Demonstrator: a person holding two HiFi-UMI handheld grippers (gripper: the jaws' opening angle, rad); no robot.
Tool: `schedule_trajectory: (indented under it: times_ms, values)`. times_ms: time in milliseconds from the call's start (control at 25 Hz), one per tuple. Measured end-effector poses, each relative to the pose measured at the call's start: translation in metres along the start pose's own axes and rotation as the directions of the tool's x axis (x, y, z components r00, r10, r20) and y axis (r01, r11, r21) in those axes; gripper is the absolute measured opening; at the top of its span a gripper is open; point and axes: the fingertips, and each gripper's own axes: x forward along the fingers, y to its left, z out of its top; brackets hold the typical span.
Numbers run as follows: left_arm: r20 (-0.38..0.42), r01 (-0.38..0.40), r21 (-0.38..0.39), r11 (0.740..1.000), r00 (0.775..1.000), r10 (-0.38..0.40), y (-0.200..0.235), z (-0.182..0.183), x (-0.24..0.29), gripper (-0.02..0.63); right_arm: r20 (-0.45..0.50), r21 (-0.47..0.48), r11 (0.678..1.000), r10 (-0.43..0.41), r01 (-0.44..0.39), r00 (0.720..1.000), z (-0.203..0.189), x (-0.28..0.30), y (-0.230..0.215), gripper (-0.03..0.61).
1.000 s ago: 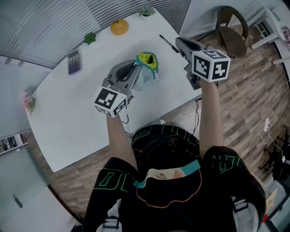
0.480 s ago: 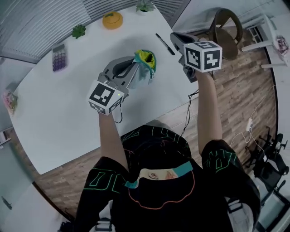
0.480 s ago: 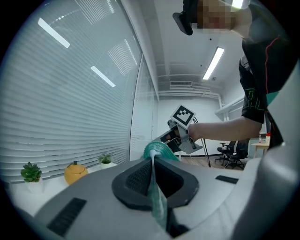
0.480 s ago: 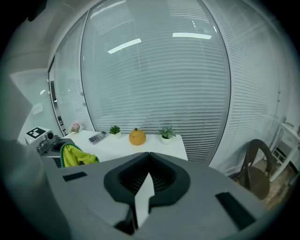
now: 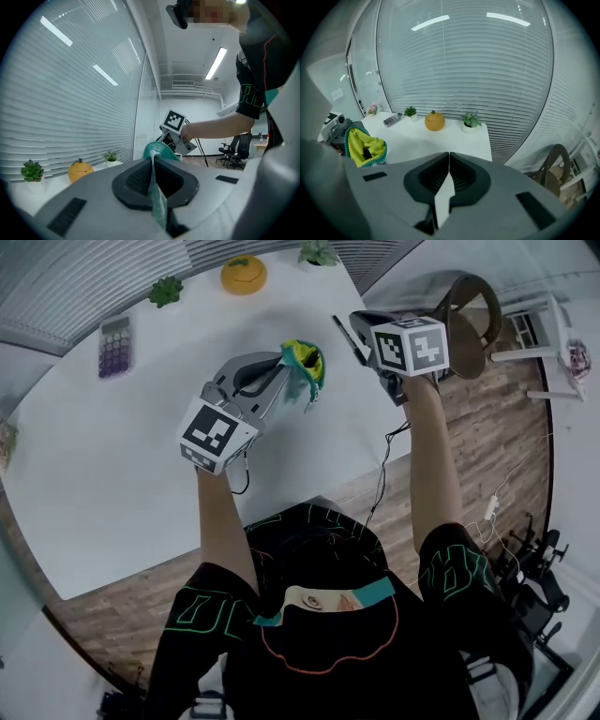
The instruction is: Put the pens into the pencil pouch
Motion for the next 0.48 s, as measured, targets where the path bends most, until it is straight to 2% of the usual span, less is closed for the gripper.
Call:
schedule_trajectory:
  times_ms: [240, 480]
  values:
    - [0.038, -0.001, -0.022, 1.000, 0.999, 0.002, 0.028, -0.004, 0.002, 0.005, -0.116, -0.030, 1.000, -0.005, 0.002, 0.993, -0.004, 0.040, -0.013, 0.005]
    - [0.060, 0.004, -0.045, 0.999, 0.998, -0.001, 0.039, -0.004, 0.003, 0.005, -0.244, -0.039, 0.999, -0.007, -0.002, 0.970, -0.021, 0.068, -0.020, 0.012]
